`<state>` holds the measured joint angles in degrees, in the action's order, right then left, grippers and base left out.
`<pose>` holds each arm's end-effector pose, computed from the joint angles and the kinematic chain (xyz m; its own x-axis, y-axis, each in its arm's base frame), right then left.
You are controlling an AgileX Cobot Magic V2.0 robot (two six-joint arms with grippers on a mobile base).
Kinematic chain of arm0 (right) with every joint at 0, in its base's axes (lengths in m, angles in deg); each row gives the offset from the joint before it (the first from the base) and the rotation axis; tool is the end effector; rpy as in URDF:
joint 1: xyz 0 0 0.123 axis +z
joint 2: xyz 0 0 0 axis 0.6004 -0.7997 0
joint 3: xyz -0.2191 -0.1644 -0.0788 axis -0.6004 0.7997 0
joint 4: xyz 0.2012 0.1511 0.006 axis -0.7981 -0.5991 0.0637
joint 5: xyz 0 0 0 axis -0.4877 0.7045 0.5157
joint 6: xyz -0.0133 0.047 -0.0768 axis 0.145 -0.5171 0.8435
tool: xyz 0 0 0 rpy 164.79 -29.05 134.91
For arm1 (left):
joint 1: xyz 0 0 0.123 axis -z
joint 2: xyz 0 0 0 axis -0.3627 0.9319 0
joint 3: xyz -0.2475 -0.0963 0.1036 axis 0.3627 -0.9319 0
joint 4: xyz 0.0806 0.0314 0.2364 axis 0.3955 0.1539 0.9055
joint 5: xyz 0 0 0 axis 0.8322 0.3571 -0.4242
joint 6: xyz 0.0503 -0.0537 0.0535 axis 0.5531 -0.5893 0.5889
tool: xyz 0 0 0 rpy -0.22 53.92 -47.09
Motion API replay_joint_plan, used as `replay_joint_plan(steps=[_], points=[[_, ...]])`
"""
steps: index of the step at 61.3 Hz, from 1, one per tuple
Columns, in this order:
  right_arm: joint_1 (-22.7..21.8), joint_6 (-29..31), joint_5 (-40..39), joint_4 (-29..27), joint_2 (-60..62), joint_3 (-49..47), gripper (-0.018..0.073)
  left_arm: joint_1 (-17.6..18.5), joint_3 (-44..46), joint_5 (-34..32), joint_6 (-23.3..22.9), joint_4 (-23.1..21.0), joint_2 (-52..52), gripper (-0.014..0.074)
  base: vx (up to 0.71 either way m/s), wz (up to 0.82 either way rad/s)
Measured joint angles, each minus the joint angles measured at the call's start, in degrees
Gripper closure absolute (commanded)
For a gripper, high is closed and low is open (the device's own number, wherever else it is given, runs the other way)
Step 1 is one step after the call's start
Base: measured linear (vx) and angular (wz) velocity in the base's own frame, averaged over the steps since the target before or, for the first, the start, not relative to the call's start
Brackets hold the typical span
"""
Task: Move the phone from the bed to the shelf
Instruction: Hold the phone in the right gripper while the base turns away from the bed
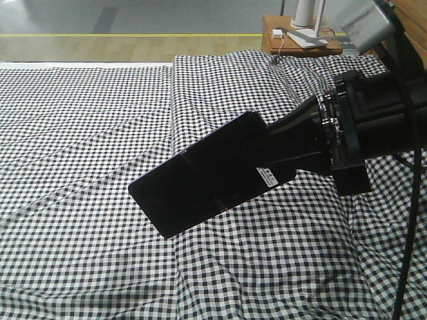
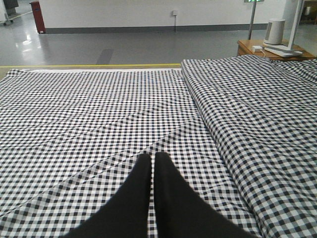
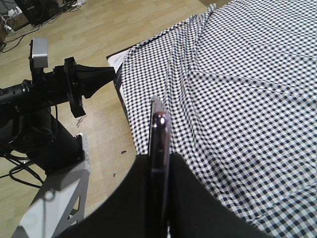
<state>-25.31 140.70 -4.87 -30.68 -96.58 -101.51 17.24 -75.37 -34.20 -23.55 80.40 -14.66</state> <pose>0.2140 0.1213 0.3918 -0.3947 -0.3486 -0.8501 -0.9039 0.3135 0.2911 0.0549 0.0008 0.1802 -0.1751 -0.0059 -0.9845 -0.0358 0.9994 0.0003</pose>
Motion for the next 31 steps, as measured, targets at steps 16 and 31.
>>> replay_joint_plan(steps=[16, 31], points=[[0.0, 0.0, 0.0, 0.0, 0.0, 0.0, 0.0560, 0.0, 0.0, 0.0, 0.0, 0.0, 0.0, 0.0596, -0.04, 0.16], [0.0, 0.0, 0.0, 0.0, 0.0, 0.0, 0.0560, 0.0, 0.0, 0.0, 0.0, 0.0, 0.0, 0.0596, -0.06, 0.25]])
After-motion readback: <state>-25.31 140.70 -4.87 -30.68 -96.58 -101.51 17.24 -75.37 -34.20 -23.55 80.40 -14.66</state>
